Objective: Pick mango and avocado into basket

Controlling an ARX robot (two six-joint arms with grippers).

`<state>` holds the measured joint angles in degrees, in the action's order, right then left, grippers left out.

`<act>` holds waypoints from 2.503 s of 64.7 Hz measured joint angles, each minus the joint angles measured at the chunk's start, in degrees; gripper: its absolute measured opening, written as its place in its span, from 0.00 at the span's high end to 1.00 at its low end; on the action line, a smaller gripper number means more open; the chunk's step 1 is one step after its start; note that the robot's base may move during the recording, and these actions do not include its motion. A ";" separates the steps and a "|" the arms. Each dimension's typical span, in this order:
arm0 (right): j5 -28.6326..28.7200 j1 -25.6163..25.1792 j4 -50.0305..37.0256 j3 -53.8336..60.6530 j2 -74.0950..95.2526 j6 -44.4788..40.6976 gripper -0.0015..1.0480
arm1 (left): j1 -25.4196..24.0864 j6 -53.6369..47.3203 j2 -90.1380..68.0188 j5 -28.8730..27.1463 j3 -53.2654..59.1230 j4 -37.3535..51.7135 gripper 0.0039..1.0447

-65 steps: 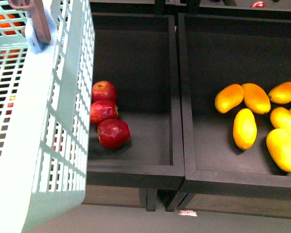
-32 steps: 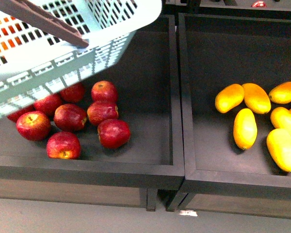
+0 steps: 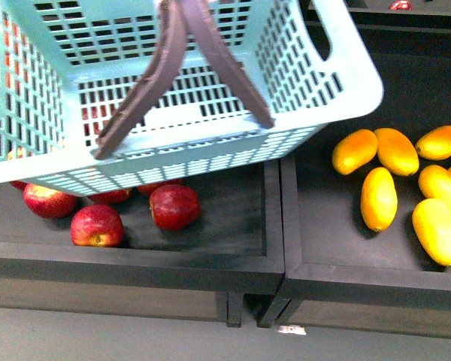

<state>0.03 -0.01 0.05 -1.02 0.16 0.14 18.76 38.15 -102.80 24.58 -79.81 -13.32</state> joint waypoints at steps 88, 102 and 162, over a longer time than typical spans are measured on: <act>10.43 -21.22 -22.53 -24.37 85.72 -9.05 0.08 | 6.29 2.58 4.26 2.10 0.24 1.42 0.86; 8.63 -15.72 -29.00 -32.57 108.85 -11.76 0.08 | 6.29 2.51 4.28 2.05 0.24 1.42 0.86; 3.56 -1.73 -20.87 -65.77 142.57 -0.11 0.08 | 6.29 2.49 4.28 2.03 0.24 1.42 0.86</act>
<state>3.60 -1.74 -20.82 -66.78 142.74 0.03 25.06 40.64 -98.52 26.61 -79.57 -11.90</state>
